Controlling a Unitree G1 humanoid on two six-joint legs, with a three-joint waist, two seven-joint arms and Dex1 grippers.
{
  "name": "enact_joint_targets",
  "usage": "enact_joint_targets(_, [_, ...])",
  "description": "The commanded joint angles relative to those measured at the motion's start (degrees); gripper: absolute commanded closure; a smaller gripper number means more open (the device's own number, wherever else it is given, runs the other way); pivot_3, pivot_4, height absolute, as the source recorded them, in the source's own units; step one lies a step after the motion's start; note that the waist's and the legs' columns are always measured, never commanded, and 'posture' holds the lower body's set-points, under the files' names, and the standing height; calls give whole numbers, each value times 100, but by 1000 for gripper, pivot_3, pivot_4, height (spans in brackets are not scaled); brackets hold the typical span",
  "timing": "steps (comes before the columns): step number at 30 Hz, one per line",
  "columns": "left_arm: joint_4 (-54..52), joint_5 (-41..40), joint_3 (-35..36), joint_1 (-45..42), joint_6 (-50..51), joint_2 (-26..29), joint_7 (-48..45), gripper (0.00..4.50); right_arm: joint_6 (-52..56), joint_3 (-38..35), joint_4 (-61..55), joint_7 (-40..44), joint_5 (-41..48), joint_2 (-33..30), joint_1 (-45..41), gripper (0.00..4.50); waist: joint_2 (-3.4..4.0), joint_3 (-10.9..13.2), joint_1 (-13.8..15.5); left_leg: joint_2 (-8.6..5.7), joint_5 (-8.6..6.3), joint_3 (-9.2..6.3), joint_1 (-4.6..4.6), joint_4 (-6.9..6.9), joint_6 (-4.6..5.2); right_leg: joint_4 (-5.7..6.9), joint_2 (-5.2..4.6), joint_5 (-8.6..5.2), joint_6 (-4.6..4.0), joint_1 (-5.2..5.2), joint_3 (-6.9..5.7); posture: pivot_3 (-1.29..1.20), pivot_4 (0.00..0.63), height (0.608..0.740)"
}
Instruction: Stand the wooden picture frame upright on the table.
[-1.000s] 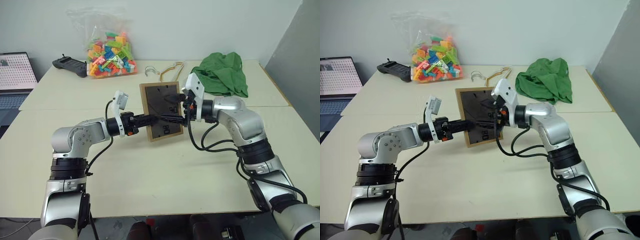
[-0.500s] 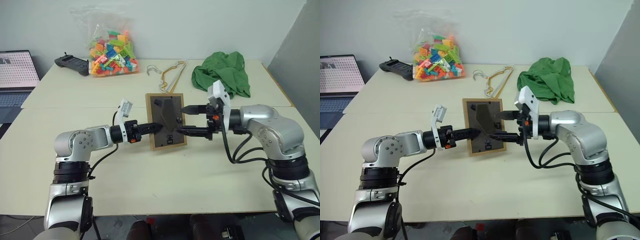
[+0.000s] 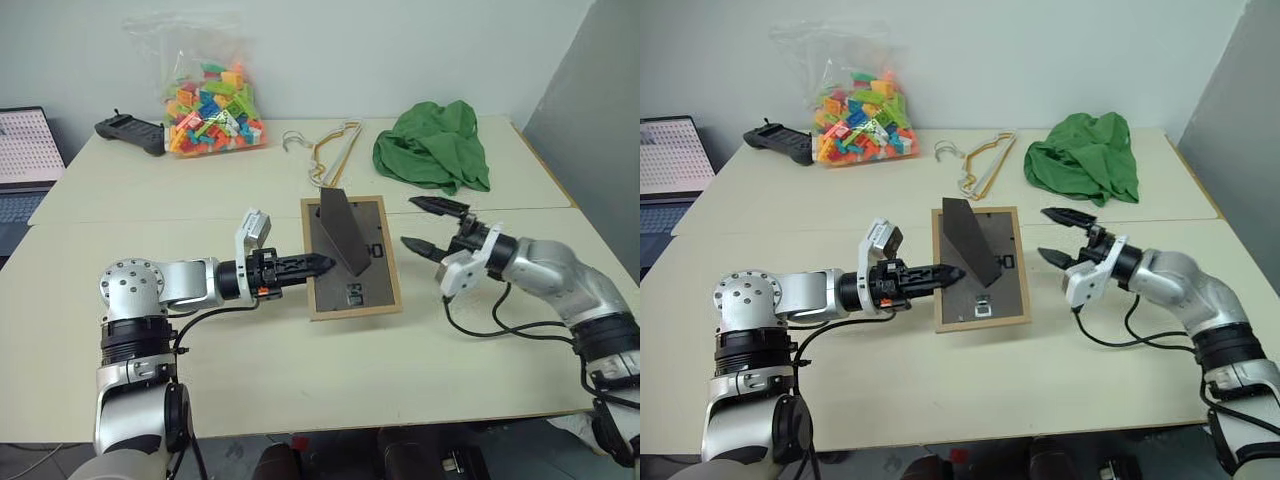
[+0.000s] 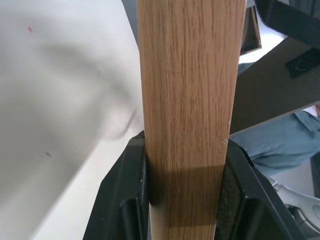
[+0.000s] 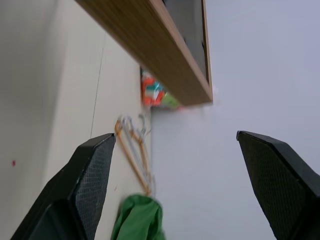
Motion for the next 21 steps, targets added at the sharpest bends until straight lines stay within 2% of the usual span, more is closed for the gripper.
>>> enact_joint_targets(1, [-189,-889,-8,140,-22,-58,561,3176,-437,39,194,-931,-524,112,-401,385,0,0,13,-1,3,-2,1,0,-6,3,-1,0,0,1,-1,0,150,740])
enact_joint_targets(4, [-463,-1568,-275,435,-288,-5,1015,3176,-678,171,228,-1137,-644,139,-493,385,-1,-1,41,-2,5,-3,2,0,-9,3,-5,0,0,4,-2,0,150,740])
enact_joint_targets(7, [-607,-2171,-555,638,-666,137,1418,3176,-866,222,238,-1161,-544,142,-501,866,-1,-1,79,-6,6,-2,2,2,-10,2,-14,0,0,6,-4,0,150,740])
enact_joint_targets(11, [-783,-2874,-965,824,-1136,405,1790,3176,-925,286,189,-1183,-633,156,-539,1825,-2,-1,81,-10,7,-2,4,4,-12,6,-17,0,0,9,-5,0,150,740])
enact_joint_targets(15, [-936,-3021,-1209,916,-1390,533,1801,3176,-969,282,160,-1181,-574,185,-591,2833,-2,-1,77,-11,7,-2,7,3,-12,9,-17,0,0,9,-3,0,150,740])
enact_joint_targets(19, [-1139,-2908,-1333,985,-1608,669,1805,3176,-992,295,208,-1111,-513,178,-627,2940,-2,-2,77,-12,7,-4,8,3,-12,8,-16,0,0,10,-5,0,150,740])
enact_joint_targets(21, [-1115,-2753,-1264,991,-1845,709,1865,2509,-995,305,329,-992,-332,154,-643,2946,-3,-2,78,-12,7,-2,8,3,-12,8,-16,0,0,10,-4,0,150,740])
